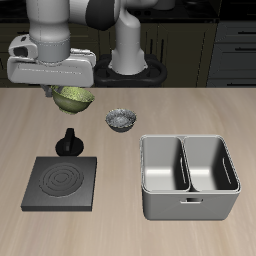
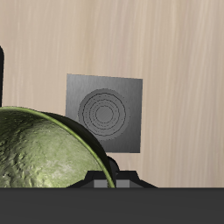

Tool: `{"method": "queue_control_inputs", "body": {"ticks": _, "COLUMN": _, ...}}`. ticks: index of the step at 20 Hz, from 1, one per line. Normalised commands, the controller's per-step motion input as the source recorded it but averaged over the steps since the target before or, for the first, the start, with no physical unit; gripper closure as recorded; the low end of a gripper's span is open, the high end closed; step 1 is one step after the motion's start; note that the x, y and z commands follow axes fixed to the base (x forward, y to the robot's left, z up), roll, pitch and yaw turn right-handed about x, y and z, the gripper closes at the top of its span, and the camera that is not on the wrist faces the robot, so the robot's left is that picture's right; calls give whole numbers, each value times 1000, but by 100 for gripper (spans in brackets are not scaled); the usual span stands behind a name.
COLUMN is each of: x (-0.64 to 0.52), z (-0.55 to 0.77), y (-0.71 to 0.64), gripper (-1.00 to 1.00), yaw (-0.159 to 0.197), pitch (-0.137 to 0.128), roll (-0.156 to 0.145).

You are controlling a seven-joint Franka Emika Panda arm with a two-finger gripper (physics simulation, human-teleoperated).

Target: Place the green bowl on the flat stove

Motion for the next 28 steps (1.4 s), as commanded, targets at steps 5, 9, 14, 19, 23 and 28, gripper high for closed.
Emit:
{"method": "queue_control_inputs", "body": {"ticks": 5, "x": 354, "z": -30, "y": -184, "gripper": 100, "yaw": -4, "pitch": 8, "roll": -38}}
{"method": "queue_control_inputs", "body": {"ticks": 9, "x": 324, "z": -106, "y": -2, "gripper": 100, "yaw": 30, "pitch": 3, "roll": 9}}
{"method": "queue_control_inputs", "body": {"ticks": 14, "x": 262, "z": -94, "y": -17, "gripper": 100, "yaw": -17, "pitch": 2, "roll": 51}}
{"method": "queue_control_inputs", "body": {"ticks": 19, "x": 111, "z": -225, "y": -165, "gripper": 100, "yaw": -7, "pitch": 16, "roll": 5}}
{"method": "queue_control_inputs", "body": {"ticks": 23, "x": -1, "z": -207, "y": -111, "gripper": 100, "yaw": 15, "pitch": -4, "roll": -30}}
{"method": "queue_control_inputs", "body": {"ticks": 28, "x": 5, "z": -275, "y": -8, "gripper": 100, "yaw": -22, "pitch": 12, "roll": -3}}
